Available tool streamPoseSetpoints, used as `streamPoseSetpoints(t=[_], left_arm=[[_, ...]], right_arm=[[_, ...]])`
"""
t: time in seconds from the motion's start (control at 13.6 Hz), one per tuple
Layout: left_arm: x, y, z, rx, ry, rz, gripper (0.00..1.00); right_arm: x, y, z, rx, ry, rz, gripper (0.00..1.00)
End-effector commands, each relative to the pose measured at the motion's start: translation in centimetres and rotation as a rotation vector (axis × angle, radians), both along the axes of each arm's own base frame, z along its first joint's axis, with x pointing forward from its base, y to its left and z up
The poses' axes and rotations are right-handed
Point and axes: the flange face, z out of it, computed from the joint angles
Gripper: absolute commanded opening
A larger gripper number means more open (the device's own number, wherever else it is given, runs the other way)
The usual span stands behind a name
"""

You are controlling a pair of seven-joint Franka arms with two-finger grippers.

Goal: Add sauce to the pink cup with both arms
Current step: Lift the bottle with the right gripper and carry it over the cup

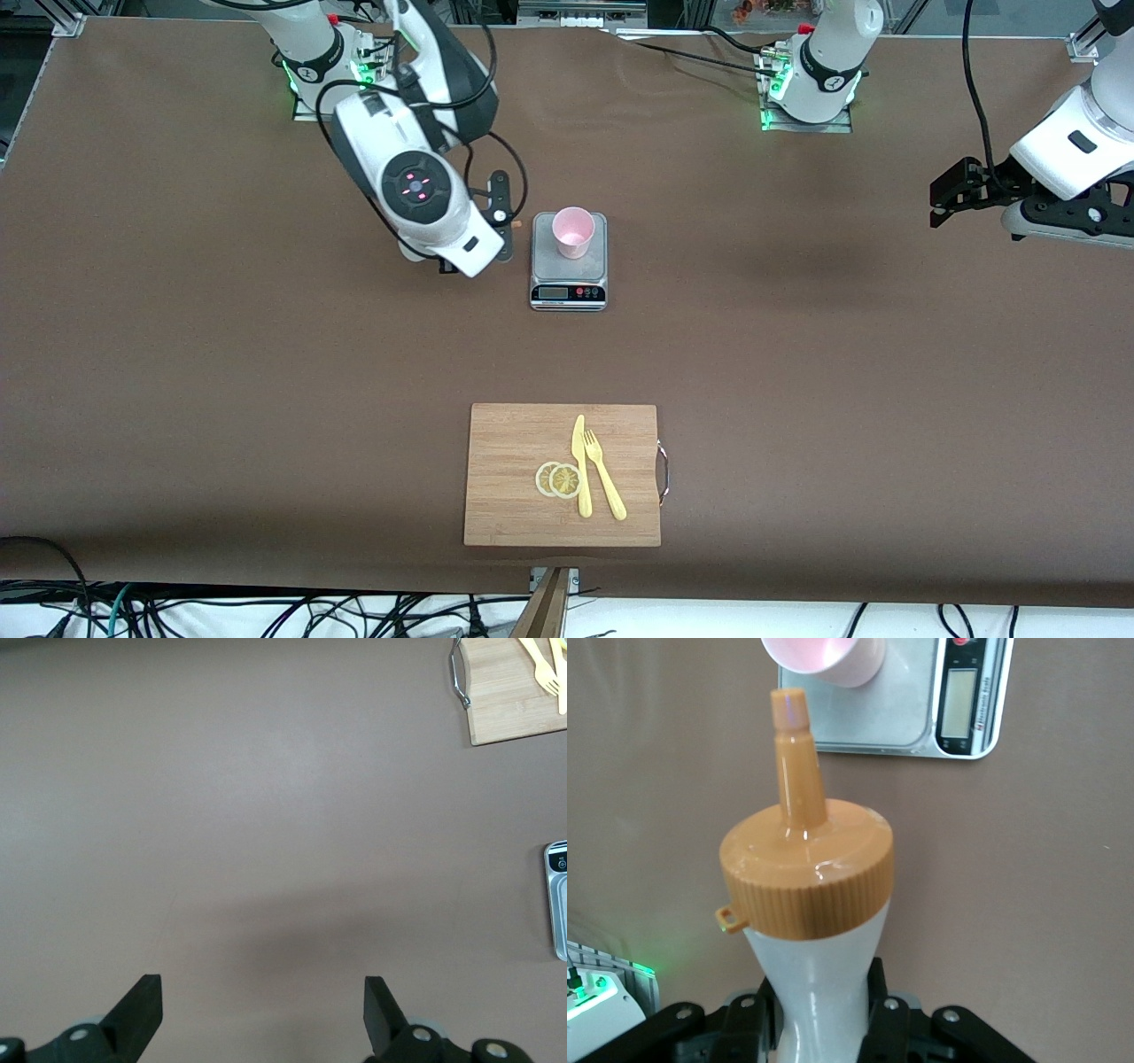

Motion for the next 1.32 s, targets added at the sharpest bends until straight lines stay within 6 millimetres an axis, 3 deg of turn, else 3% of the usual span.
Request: streamPoseSetpoints(t=[0.0, 0.51, 0.73, 1.25], left_arm=[[0.4, 0.6, 0.4, 0.017, 0.001, 0.008, 1.0], [0.5, 1.6, 0.2, 0.015, 0.004, 0.017, 1.0], [0.5, 1.2, 0.2, 0.015, 0.004, 0.021, 1.0], [0.4, 1.2, 0.3, 0.008, 0.006, 0.028, 1.0]], right_arm=[[-1.2, 1.0, -0.3, -0.06, -0.009, 0.001, 0.29], [-4.4, 4.9, -2.7, -0.2, 0.002, -0.004, 0.29], [-5.3, 5.7, -3.6, -0.226, 0.014, 0.002, 0.29], [-5.0, 8.0, -4.1, -0.299, 0.028, -0.047, 0.29]])
